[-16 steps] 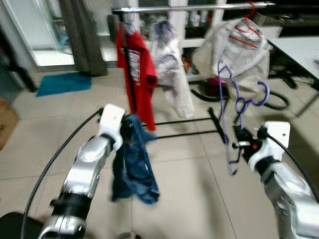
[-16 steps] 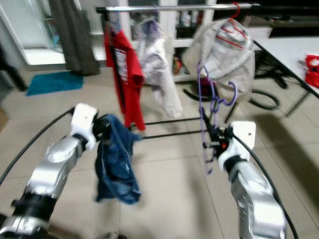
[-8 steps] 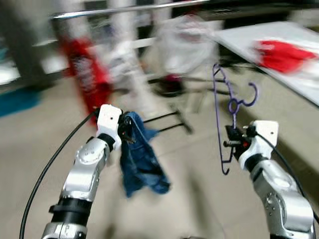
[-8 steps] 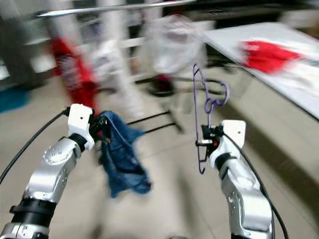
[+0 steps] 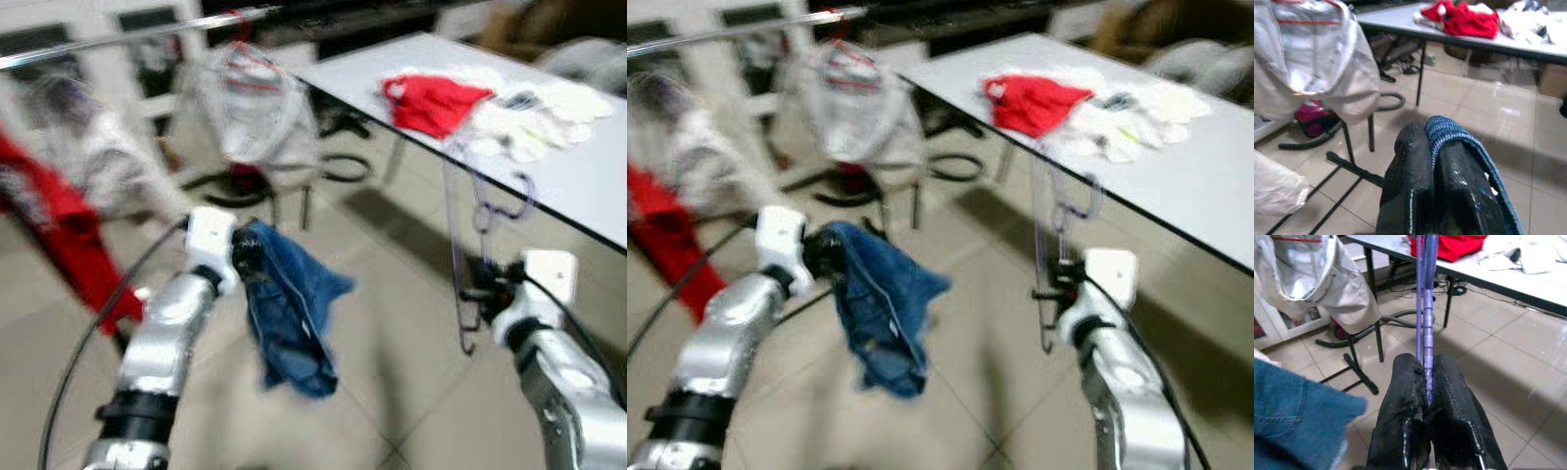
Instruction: Hang hanger
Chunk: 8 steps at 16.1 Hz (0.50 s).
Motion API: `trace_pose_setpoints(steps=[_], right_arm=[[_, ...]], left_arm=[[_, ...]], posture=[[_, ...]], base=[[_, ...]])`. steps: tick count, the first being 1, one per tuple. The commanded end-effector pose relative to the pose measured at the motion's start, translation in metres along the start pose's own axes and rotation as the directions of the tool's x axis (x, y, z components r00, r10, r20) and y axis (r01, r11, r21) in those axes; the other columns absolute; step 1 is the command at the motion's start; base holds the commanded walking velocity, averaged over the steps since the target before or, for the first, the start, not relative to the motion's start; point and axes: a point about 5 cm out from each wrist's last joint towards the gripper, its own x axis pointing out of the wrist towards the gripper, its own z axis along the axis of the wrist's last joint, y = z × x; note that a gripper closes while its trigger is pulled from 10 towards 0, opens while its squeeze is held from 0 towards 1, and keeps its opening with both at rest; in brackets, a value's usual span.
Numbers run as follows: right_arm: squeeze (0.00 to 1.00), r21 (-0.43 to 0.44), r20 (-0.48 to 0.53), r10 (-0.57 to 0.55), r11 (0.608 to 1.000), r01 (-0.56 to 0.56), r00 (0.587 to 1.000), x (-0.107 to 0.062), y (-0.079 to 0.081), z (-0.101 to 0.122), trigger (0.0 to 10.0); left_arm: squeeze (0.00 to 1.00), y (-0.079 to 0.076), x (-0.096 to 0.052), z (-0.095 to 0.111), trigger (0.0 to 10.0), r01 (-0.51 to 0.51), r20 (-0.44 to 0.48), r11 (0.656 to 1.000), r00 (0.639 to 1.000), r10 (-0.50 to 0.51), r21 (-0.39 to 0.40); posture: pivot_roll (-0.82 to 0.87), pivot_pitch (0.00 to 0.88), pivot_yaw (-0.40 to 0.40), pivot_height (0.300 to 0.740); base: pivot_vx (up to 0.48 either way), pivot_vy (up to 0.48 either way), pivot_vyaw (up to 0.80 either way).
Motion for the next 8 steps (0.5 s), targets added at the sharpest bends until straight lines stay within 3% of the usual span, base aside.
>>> trace_pose_setpoints(steps=[1,4,8], right_arm=[[0.00,-0.033,0.003,-0.030,0.999,0.030,1.000,-0.003,-0.007,0.004,10.0],[0.00,-0.050,0.064,0.073,0.996,-0.069,0.995,-0.006,0.000,0.019,10.0],[0.00,-0.113,0.044,0.126,0.986,-0.121,0.991,-0.019,-0.001,0.018,10.0]], left_arm=[[0.00,-0.009,0.004,0.010,10.0,0.047,0.045,0.999,0.998,-0.047,0.012],[0.00,-0.016,0.006,0.021,10.0,0.112,0.100,0.993,0.988,-0.115,0.030],[0.00,-0.012,0.008,0.021,10.0,0.100,0.101,0.995,0.990,-0.100,0.013]], posture=[[-0.09,0.000,0.013,0.740],[-0.08,0.000,0.010,0.740],[-0.10,0.000,0.020,0.740]], base=[[0.000,0.000,-0.80],[0.000,0.000,-0.80],[0.357,0.000,-0.80]])
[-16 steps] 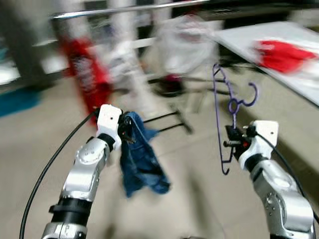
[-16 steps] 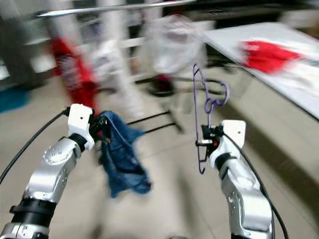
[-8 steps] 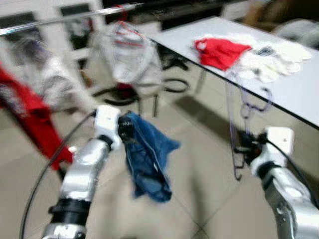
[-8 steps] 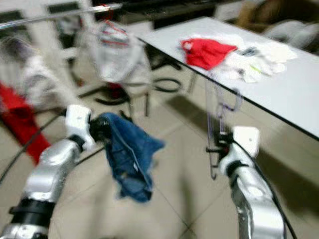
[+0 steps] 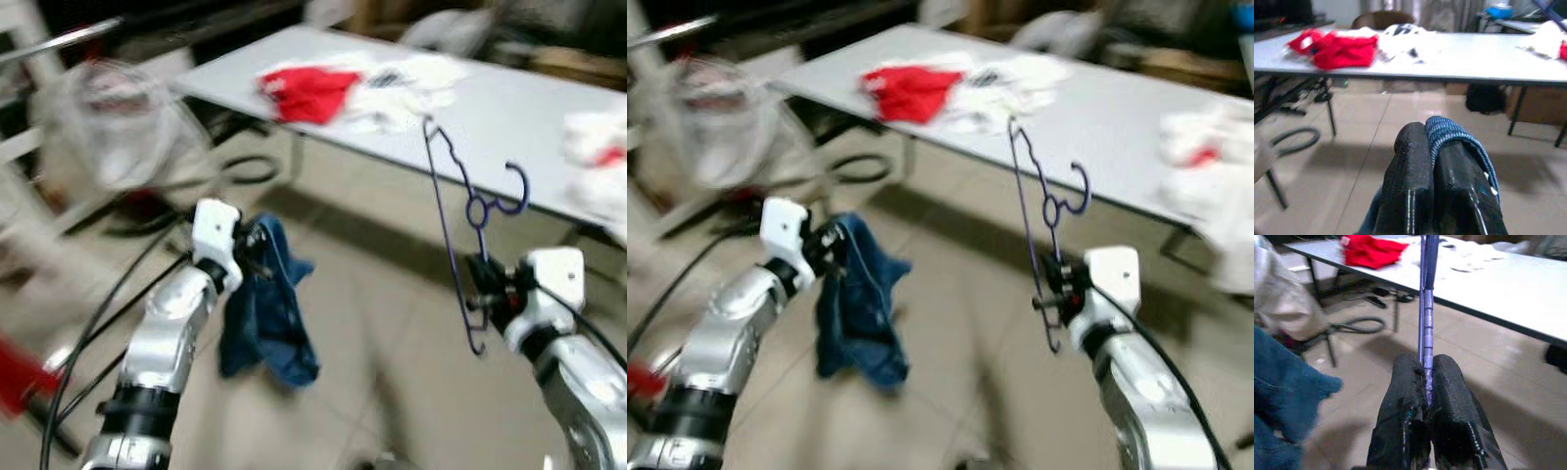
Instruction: Hang hanger
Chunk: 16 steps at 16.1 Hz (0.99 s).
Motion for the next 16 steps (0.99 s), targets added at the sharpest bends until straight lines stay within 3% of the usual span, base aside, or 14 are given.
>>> trace_pose_setpoints(steps=[1,4,5,9,12,13,14,16], right_arm=[[0.00,-0.018,0.030,0.012,1.000,-0.012,0.999,0.003,0.002,0.009,10.0],[0.00,-0.028,0.030,0.011,1.000,-0.010,0.999,0.003,0.001,0.009,10.0],[0.00,-0.077,0.054,0.020,0.997,-0.016,0.998,0.011,0.002,0.019,10.0],[0.00,-0.097,0.056,0.031,0.995,-0.025,0.998,0.008,-0.006,0.024,10.0],[0.00,-0.076,0.113,0.177,0.983,-0.169,0.978,-0.004,-0.003,0.041,10.0],[0.00,-0.073,0.116,0.304,0.952,-0.297,0.946,-0.015,-0.001,0.047,10.0],[0.00,-0.085,0.083,0.458,0.888,-0.452,0.885,-0.035,-0.001,0.055,10.0],[0.00,-0.098,0.021,0.581,0.811,-0.577,0.813,-0.062,-0.012,0.066,10.0]], left_arm=[[0.00,-0.004,0.004,0.006,10.0,0.017,0.031,1.000,0.999,-0.017,-0.002],[0.00,-0.003,0.004,0.005,10.0,0.011,0.026,1.000,1.000,-0.011,0.000],[0.00,-0.008,0.021,0.017,10.0,0.020,0.055,1.000,0.998,-0.020,0.000],[0.00,-0.010,0.037,0.035,10.0,0.052,0.094,0.999,0.994,-0.053,0.016],[0.00,-0.012,0.054,0.067,10.0,0.094,0.168,0.995,0.981,-0.099,0.037],[0.00,-0.010,0.062,0.084,10.0,0.103,0.208,0.994,0.972,-0.108,0.035],[0.00,-0.010,0.072,0.109,10.0,0.125,0.263,0.992,0.957,-0.125,0.017],[0.00,-0.019,0.089,0.141,10.0,0.192,0.313,0.981,0.930,-0.191,0.028]], posture=[[-0.10,0.000,0.020,0.740],[-0.11,0.000,0.022,0.740],[-0.11,0.000,0.005,0.740],[-0.12,0.000,0.009,0.740],[-0.12,0.000,0.013,0.740],[-0.13,0.000,0.021,0.740],[-0.13,0.000,0.029,0.740],[-0.14,0.000,0.043,0.740]], base=[[0.401,0.000,-0.80],[0.404,0.000,-0.80],[0.442,0.000,-0.80],[0.443,0.000,-0.80],[0.442,0.000,-0.27],[0.442,0.000,0.00],[0.442,0.000,0.00],[0.448,0.000,0.00]])
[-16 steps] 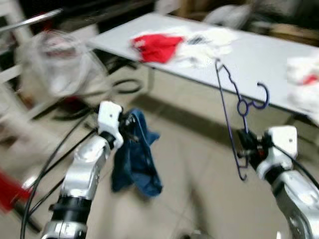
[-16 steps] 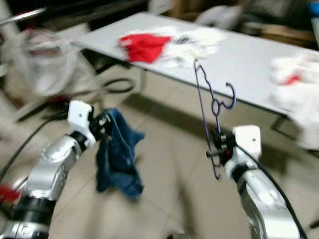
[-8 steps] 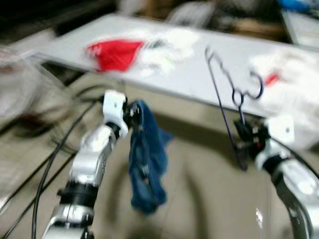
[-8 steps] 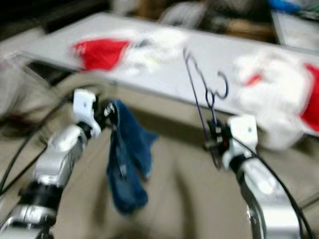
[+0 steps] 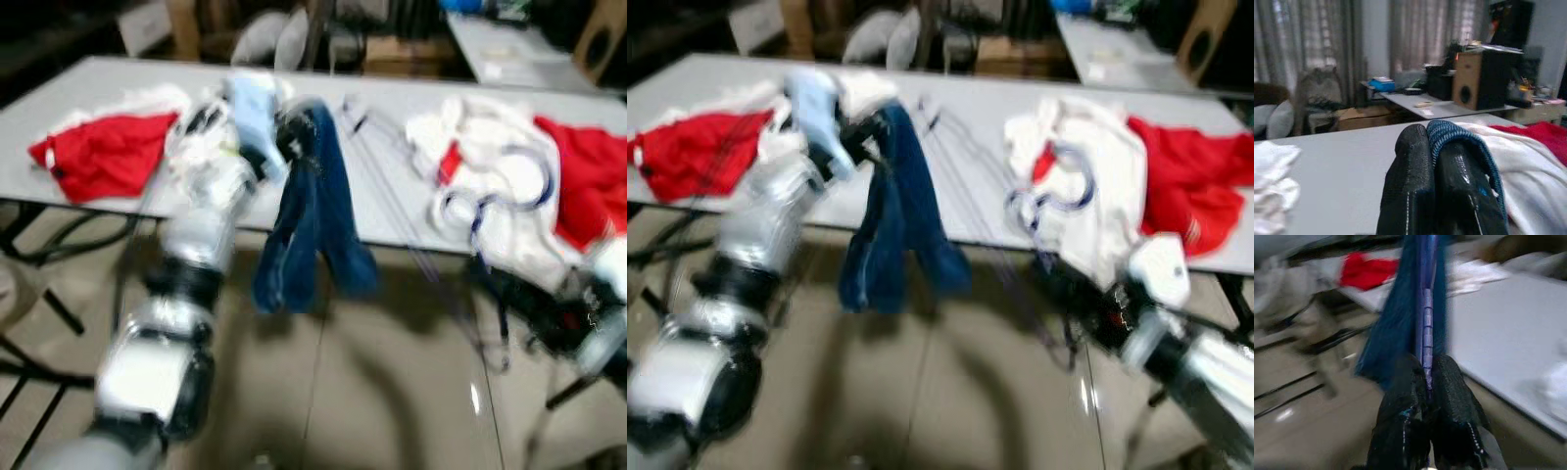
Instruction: Hang hanger
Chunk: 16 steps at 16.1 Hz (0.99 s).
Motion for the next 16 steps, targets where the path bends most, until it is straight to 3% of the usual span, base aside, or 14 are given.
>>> trace_pose_setpoints(steps=[1,4,6,7,8,10,11,12,13,14,15,16], right_arm=[[0.00,-0.005,0.008,0.033,0.999,-0.033,0.999,-0.012,0.000,0.009,10.0],[0.00,0.032,-0.019,0.091,0.995,-0.091,0.996,-0.038,0.004,0.018,10.0],[0.00,0.074,-0.131,0.106,0.993,-0.097,0.986,-0.045,0.010,0.005,10.0],[0.00,0.057,-0.199,0.077,0.996,-0.067,0.977,-0.040,0.010,-0.004,10.0],[0.00,0.020,-0.219,0.046,0.999,-0.043,0.975,-0.037,0.008,-0.006,10.0],[0.00,-0.011,-0.237,-0.052,0.999,0.051,0.970,-0.030,-0.001,-0.010,10.0],[0.00,-0.051,-0.212,-0.105,0.994,0.096,0.972,-0.023,-0.003,-0.011,10.0],[0.00,-0.056,-0.189,-0.121,0.992,0.113,0.975,-0.016,-0.003,-0.012,10.0],[0.00,-0.051,-0.173,-0.097,0.995,0.090,0.980,-0.006,0.002,-0.013,10.0],[0.00,-0.041,-0.157,-0.095,0.995,0.089,0.983,0.009,0.005,-0.017,10.0],[0.00,-0.041,-0.132,-0.123,0.992,0.118,0.984,0.019,0.003,-0.019,10.0],[0.00,-0.026,-0.066,-0.261,0.965,0.260,0.963,0.046,-0.012,-0.021,10.0]], left_arm=[[0.00,-0.018,0.017,0.016,10.0,0.084,0.056,0.996,0.995,-0.085,0.015],[0.00,-0.020,0.040,0.036,10.0,0.106,0.025,0.991,0.994,-0.109,0.081],[0.00,-0.030,0.053,0.050,10.0,0.149,0.001,0.978,0.989,-0.151,0.143],[0.00,-0.047,0.065,0.067,10.0,0.173,0.040,0.978,0.983,-0.179,0.117],[0.00,-0.053,0.070,0.077,10.0,0.181,0.065,0.978,0.980,-0.188,0.101],[0.00,-0.068,0.078,0.113,10.0,0.233,0.221,0.971,0.951,-0.216,-0.051],[0.00,-0.066,0.078,0.130,10.0,0.231,0.297,0.963,0.937,-0.182,-0.139],[0.00,-0.060,0.077,0.130,10.0,0.201,0.295,0.970,0.943,-0.155,-0.135],[0.00,-0.052,0.075,0.117,10.0,0.143,0.240,0.987,0.963,-0.122,-0.071],[0.00,-0.049,0.073,0.102,10.0,0.142,0.204,0.987,0.971,-0.124,-0.077],[0.00,-0.051,0.073,0.096,10.0,0.165,0.206,0.980,0.968,-0.140,-0.108],[0.00,-0.061,0.073,0.098,10.0,0.283,0.275,0.938,0.935,-0.224,-0.199]], posture=[[-0.14,0.000,0.043,0.740],[-0.17,0.000,0.073,0.740],[-0.18,0.000,0.084,0.740],[-0.19,0.000,0.090,0.740],[-0.19,0.000,0.090,0.740],[-0.22,0.000,0.114,0.740],[-0.23,0.000,0.124,0.740],[-0.24,0.000,0.129,0.740],[-0.24,0.000,0.128,0.740],[-0.23,0.000,0.110,0.740],[-0.22,0.000,0.094,0.740],[-0.21,0.000,0.075,0.740]], base=[[0.450,0.000,0.00],[0.444,0.000,0.00],[0.439,0.000,0.00],[0.428,0.000,0.00],[0.428,0.000,0.00],[0.411,0.000,0.00],[0.405,0.000,0.00],[0.398,0.000,0.00],[0.401,0.000,0.00],[0.398,0.000,0.00],[0.401,0.000,0.00],[0.405,0.000,0.00]])
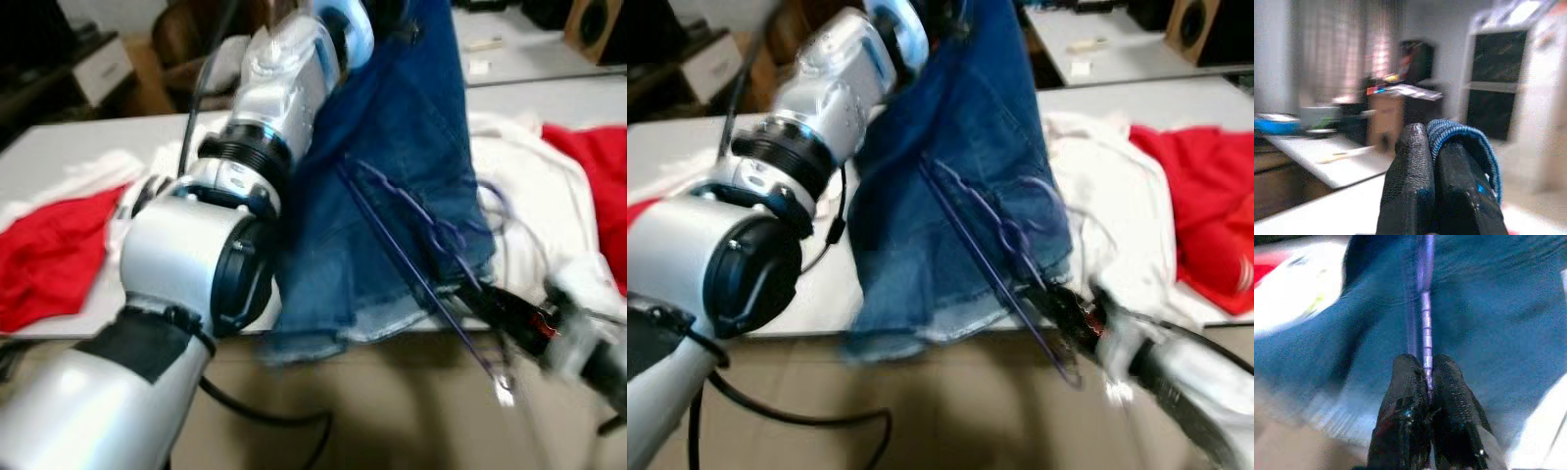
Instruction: Hang hanger
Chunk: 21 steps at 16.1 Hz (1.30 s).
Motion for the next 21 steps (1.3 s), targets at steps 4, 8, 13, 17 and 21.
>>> trace_pose_setpoints(steps=[4,8,13,17,21], right_arm=[[0.00,-0.118,0.007,-0.237,0.965,0.236,0.972,0.022,-0.035,0.012,10.0],[0.00,-0.283,-0.009,-0.288,0.919,0.274,0.957,0.013,-0.059,0.035,10.0],[0.00,-0.355,0.023,-0.393,0.856,0.375,0.919,-0.009,-0.069,0.056,10.0],[0.00,-0.456,0.129,-0.585,0.682,0.572,0.801,-0.034,-0.098,0.077,10.0],[0.00,-0.473,0.374,-0.649,0.481,0.738,0.663,-0.060,-0.111,0.115,10.0]], left_arm=[[0.00,0.002,-0.006,0.020,10.0,0.110,0.097,0.994,0.989,-0.109,-0.007],[0.00,0.055,-0.058,-0.001,10.0,-0.140,0.021,0.985,0.990,0.138,0.100],[0.00,0.030,-0.088,-0.045,10.0,0.063,-0.120,0.995,0.991,-0.053,0.081],[0.00,-0.006,-0.085,-0.065,10.0,0.176,-0.121,0.984,0.977,-0.175,-0.001],[0.00,-0.022,-0.076,-0.055,10.0,0.180,-0.028,0.983,0.983,-0.181,-0.023]], posture=[[-0.18,0.000,0.041,0.740],[-0.15,0.000,-0.022,0.740],[-0.15,0.000,-0.053,0.740],[-0.18,0.000,-0.024,0.740],[-0.21,0.000,0.012,0.740]], base=[[0.195,0.000,0.00],[0.000,0.000,0.00],[0.000,0.000,0.00],[0.000,0.000,0.00],[0.000,0.000,0.00]])
